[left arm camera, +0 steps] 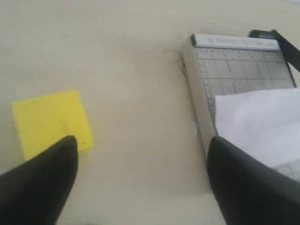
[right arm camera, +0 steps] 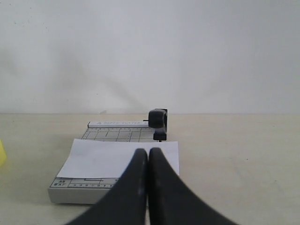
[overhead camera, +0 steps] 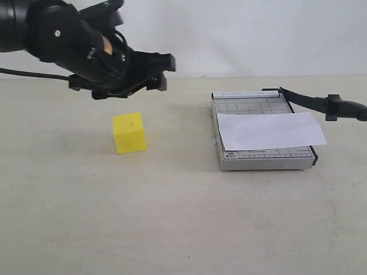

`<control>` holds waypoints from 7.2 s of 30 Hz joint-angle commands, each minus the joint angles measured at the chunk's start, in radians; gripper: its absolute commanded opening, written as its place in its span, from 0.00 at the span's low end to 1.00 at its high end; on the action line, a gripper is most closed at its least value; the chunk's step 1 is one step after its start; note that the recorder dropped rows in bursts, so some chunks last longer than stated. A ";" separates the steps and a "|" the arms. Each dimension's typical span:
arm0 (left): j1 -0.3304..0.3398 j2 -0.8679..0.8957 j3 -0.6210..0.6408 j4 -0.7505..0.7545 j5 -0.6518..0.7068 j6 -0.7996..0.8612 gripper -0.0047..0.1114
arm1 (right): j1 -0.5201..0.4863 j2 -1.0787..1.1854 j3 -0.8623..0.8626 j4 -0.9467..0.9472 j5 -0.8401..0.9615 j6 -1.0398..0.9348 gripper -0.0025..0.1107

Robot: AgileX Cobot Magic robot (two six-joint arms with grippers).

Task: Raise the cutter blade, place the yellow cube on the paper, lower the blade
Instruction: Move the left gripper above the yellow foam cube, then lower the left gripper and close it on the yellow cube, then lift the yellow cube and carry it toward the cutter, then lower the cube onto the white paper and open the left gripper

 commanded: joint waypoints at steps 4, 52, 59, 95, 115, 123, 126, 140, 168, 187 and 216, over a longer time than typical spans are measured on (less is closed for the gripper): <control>0.081 0.015 0.007 0.004 0.073 -0.124 0.77 | 0.001 -0.006 -0.001 -0.002 -0.001 0.005 0.02; 0.089 0.293 -0.251 0.043 0.284 -0.107 0.78 | 0.001 -0.006 -0.001 -0.002 -0.001 0.005 0.02; 0.089 0.323 -0.268 0.045 0.310 -0.107 0.78 | 0.001 -0.006 -0.001 -0.002 -0.001 0.005 0.02; 0.091 0.445 -0.346 0.071 0.293 0.006 0.40 | 0.001 -0.006 -0.001 -0.002 -0.004 0.007 0.02; -0.069 0.203 -0.346 0.017 0.253 0.612 0.08 | 0.001 -0.006 -0.001 -0.002 -0.004 0.007 0.02; -0.210 0.203 -0.346 -0.015 0.201 0.786 0.08 | 0.001 -0.006 -0.001 -0.002 -0.004 0.006 0.02; -0.248 0.214 -0.346 -0.022 0.143 0.792 0.08 | 0.001 -0.006 -0.001 -0.002 -0.004 0.006 0.02; -0.287 0.443 -0.647 -0.113 0.296 0.904 0.08 | 0.001 -0.006 -0.001 -0.002 -0.004 0.006 0.02; -0.235 0.682 -0.965 -0.228 0.383 1.079 0.08 | 0.001 -0.006 -0.001 -0.002 -0.004 0.006 0.02; -0.224 0.767 -1.065 -0.251 0.367 1.079 0.08 | 0.001 -0.006 -0.001 -0.002 -0.009 0.006 0.02; -0.220 0.783 -1.076 -0.241 0.360 1.075 0.57 | 0.001 -0.006 -0.001 -0.002 -0.009 0.006 0.02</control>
